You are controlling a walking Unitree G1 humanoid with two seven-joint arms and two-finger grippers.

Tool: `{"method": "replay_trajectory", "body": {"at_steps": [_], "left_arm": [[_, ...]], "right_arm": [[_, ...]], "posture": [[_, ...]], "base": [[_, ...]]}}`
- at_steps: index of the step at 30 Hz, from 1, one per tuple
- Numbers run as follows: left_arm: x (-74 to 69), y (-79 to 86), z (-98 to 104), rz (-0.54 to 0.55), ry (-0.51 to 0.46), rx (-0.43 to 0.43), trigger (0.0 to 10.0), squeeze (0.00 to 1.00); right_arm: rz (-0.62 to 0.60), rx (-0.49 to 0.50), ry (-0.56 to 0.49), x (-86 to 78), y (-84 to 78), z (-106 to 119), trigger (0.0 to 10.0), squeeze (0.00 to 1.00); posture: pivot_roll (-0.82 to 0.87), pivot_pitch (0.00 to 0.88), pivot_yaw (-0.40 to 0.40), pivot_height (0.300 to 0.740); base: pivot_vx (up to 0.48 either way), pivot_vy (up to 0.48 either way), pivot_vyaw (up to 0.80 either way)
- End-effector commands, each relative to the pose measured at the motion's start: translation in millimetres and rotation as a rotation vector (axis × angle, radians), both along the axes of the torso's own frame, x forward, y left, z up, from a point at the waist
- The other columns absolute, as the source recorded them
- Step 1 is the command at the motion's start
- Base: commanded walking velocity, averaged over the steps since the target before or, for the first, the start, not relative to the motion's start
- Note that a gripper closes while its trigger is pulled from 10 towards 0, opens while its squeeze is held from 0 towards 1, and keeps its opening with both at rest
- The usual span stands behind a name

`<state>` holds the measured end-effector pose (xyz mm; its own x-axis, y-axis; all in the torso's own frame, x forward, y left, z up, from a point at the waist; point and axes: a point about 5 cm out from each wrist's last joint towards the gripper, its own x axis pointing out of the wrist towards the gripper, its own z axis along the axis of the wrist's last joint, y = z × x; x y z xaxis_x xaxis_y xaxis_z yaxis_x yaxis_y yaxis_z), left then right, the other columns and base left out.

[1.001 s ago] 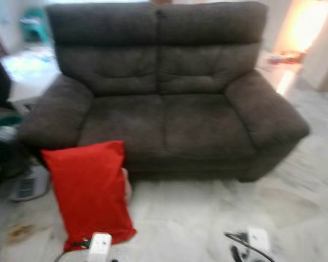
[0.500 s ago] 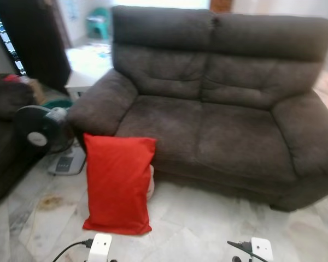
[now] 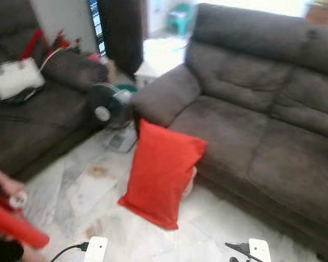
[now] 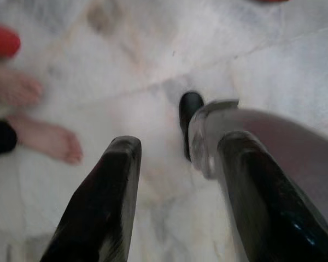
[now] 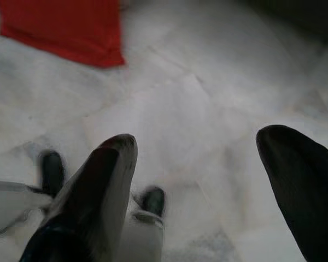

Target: Move the pillow to the sofa from floor

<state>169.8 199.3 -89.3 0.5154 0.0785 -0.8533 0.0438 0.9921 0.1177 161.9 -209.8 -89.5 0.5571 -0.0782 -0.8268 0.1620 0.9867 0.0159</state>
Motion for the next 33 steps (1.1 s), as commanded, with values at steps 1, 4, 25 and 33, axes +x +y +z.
{"method": "replay_trajectory", "body": {"at_steps": [1, 4, 25, 33], "left_arm": [[9.4, -1.1, 4.3, -0.003, -0.035, 0.003, 10.0, 0.0], [12.6, 2.3, 6.4, 0.002, -0.048, 0.008, 10.0, 0.0], [23.9, 11.0, 13.1, 0.009, -0.056, 0.009, 10.0, 0.0], [26.4, 9.7, 14.1, 0.008, -0.059, 0.005, 10.0, 0.0]], "right_arm": [[-0.021, 0.01, 0.02, -8.4, 1.8, -3.8, 10.0, 0.0], [-0.029, 0.028, 0.007, -6.3, 7.2, -3.7, 10.0, 0.0], [-0.039, 0.038, -0.021, 16.5, 21.3, 3.2, 10.0, 0.0], [-0.067, 0.045, -0.028, 20.6, 17.8, 5.4, 10.0, 0.0]], "posture": [[0.06, 0.009, -0.064, 0.74], [0.06, 0.014, -0.055, 0.74], [0.05, 0.029, -0.013, 0.74], [0.05, 0.024, -0.017, 0.74]], "base": [[0.0, 0.0, 0.0], [0.0, 0.0, 0.0], [0.125, 0.0, 0.11], [0.27, 0.0, 0.0]]}}
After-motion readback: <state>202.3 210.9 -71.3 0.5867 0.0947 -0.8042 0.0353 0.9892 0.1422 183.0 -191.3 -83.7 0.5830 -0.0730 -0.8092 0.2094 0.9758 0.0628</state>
